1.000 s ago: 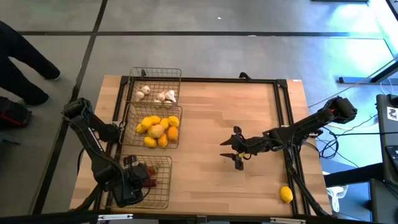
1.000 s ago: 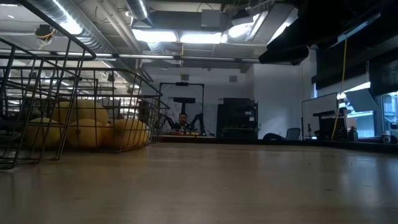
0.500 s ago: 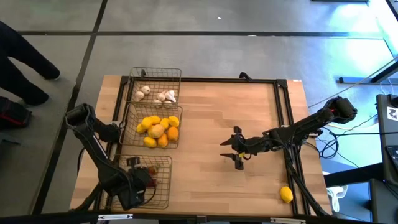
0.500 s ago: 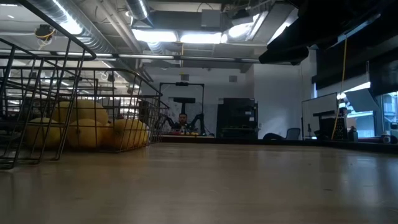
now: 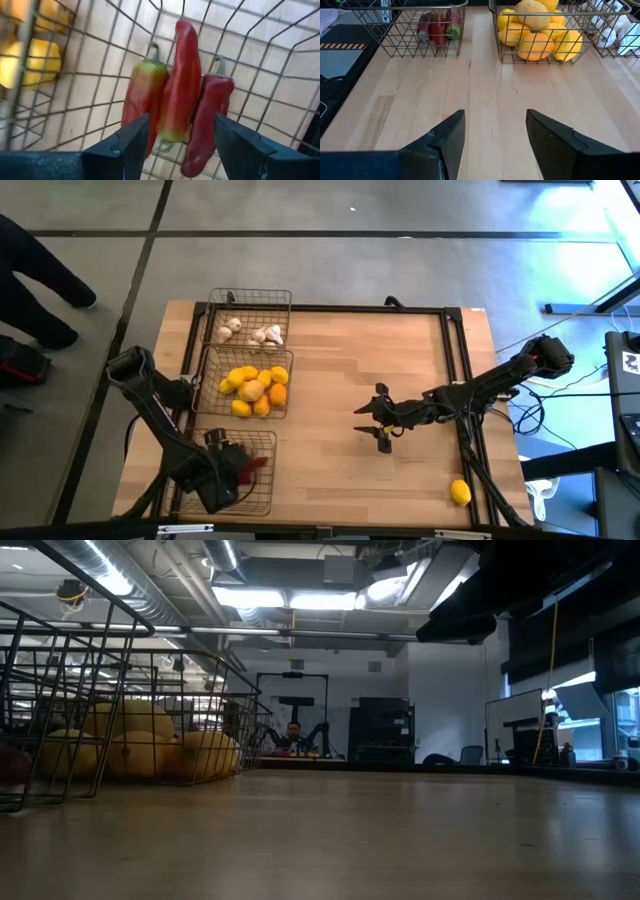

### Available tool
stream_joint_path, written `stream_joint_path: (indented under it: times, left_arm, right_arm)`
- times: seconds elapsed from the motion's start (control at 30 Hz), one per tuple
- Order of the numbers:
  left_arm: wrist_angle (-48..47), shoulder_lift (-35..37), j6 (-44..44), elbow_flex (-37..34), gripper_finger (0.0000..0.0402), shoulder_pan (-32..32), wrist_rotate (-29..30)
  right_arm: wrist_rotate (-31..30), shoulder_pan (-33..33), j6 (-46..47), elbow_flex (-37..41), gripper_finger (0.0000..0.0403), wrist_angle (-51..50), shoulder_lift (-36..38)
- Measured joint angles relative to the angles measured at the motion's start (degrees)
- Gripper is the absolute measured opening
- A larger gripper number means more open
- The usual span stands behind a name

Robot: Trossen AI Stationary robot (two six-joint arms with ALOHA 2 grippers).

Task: Sort produce into baskets
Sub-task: Put the lemon in the middle wire basket

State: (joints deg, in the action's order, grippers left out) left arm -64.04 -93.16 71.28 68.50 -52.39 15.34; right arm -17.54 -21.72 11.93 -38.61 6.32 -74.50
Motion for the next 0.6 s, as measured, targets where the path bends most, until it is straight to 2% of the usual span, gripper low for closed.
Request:
stream_joint_path:
  times: [0.13, 0.3, 0.43, 0.6]
  left_arm:
    - [-3.6, 0.1, -1.5, 3.9, 0.0209, 2.3, -0.5]
    - [-4.3, 0.1, -7.5, 9.8, 0.021, 4.6, 1.1]
    - [-3.5, 0.1, -12.9, 14.6, 0.021, 5.5, 8.8]
    - [0.8, 0.1, -22.5, 16.7, 0.021, 5.5, 24.6]
  right_arm:
    - [0.0, 0.0, 0.0, 0.0, 0.0207, 0.0, 0.0]
    - [0.0, 0.0, 0.0, 0.0, 0.0207, 0.6, 0.0]
    - [-0.9, 0.0, -0.5, 0.0, 0.0207, 2.4, 0.0]
    - [0.3, 0.0, -1.9, 0.0, 0.0207, 1.9, 1.0]
